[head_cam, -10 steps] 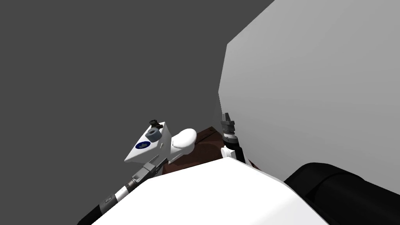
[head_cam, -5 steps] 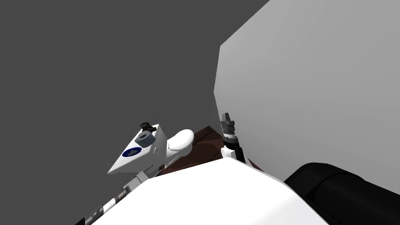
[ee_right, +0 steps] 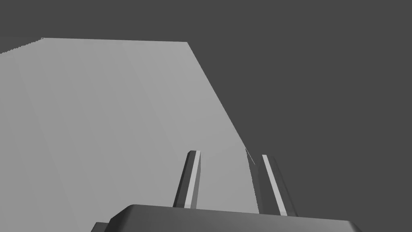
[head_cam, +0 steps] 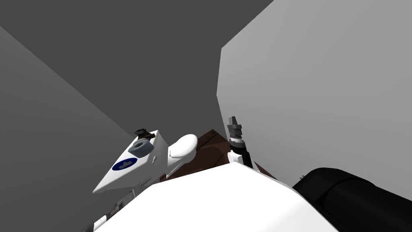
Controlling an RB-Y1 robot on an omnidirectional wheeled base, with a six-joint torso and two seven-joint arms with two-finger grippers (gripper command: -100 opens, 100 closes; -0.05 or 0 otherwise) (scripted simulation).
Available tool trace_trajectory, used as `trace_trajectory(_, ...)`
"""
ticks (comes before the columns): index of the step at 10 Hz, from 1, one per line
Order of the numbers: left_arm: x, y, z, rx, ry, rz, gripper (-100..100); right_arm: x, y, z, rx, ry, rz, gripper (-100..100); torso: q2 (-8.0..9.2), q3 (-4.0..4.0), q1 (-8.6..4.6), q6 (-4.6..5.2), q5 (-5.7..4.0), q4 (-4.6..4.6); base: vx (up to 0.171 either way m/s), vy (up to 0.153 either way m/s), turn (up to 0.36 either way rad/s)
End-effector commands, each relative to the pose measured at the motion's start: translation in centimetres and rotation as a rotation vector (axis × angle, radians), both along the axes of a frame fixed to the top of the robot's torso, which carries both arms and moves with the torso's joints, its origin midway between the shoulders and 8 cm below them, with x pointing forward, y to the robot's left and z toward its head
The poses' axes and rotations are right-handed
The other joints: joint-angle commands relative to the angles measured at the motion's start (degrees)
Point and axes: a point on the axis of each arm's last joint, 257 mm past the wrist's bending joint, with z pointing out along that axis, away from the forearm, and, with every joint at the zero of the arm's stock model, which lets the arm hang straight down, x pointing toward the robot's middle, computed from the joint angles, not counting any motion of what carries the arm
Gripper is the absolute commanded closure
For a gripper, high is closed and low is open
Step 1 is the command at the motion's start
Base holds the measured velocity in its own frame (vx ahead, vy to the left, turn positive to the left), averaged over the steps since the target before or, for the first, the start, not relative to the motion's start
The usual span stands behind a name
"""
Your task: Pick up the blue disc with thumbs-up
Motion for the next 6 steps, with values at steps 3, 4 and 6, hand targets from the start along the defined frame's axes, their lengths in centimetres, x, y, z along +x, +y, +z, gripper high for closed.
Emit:
trace_trajectory(3, -1.7, 2.6, -0.9, 0.120, 0.058, -0.091, -100, 0.0, 0.0, 0.0, 0.000, 0.000, 0.000, 0, 0.00, 0.00, -0.01, 0.05, 0.00, 0.00, -0.005, -0.010, -0.097)
trace_trajectory(4, -1.7, 2.7, -0.9, 0.126, 0.061, -0.100, -100, 0.0, 0.0, 0.0, 0.000, 0.000, 0.000, 0, -0.01, 0.00, 0.00, 0.02, 0.00, 0.00, -0.003, 0.000, 0.011)
trace_trajectory(6, -3.2, 4.9, -1.6, 0.215, 0.104, -0.168, -100, 0.0, 0.0, 0.0, 0.000, 0.000, 0.000, 0, 0.01, 0.00, 0.01, 0.03, 0.01, 0.00, -0.009, -0.009, -0.136)
